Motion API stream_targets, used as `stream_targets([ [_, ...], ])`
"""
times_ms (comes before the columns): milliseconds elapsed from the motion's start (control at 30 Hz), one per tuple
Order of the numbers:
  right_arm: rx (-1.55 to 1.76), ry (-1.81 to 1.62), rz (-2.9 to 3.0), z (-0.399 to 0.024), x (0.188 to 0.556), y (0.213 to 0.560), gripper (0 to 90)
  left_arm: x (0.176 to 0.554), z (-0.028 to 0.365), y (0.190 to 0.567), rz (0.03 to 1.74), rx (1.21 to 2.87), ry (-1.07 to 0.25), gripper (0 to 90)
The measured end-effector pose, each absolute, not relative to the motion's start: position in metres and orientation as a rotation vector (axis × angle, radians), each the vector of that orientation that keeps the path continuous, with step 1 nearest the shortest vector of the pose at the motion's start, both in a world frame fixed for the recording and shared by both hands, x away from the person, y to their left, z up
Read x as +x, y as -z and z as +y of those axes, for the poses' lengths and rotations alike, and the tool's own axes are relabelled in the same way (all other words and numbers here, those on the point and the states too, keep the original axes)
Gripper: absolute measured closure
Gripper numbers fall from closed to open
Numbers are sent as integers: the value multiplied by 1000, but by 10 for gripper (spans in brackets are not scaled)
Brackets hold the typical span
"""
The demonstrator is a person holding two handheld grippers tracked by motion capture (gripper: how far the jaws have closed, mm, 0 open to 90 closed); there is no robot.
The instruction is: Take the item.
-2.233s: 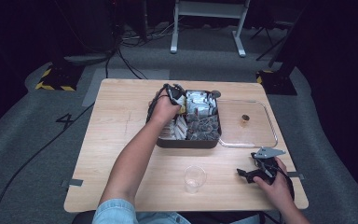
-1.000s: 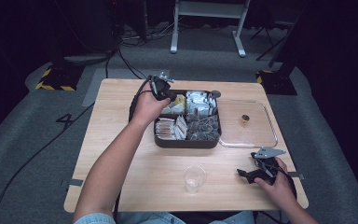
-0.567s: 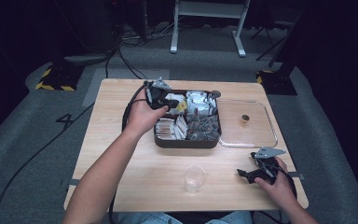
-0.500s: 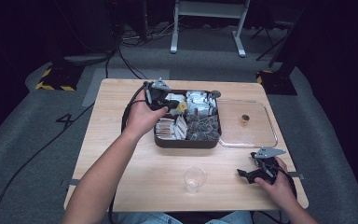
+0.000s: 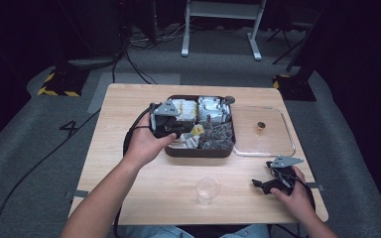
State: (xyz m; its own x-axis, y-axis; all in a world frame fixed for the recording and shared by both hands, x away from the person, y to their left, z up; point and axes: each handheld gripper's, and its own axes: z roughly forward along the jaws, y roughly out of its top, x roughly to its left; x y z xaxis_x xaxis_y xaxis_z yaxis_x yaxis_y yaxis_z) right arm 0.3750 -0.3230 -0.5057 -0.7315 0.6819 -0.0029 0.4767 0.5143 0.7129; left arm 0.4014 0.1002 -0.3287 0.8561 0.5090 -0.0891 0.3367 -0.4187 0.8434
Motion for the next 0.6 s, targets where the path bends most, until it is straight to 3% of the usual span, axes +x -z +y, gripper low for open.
stream_targets([
  [600,972,-1036,2476,-323,375,506,9,358,85,350,504,2033,-160,900],
])
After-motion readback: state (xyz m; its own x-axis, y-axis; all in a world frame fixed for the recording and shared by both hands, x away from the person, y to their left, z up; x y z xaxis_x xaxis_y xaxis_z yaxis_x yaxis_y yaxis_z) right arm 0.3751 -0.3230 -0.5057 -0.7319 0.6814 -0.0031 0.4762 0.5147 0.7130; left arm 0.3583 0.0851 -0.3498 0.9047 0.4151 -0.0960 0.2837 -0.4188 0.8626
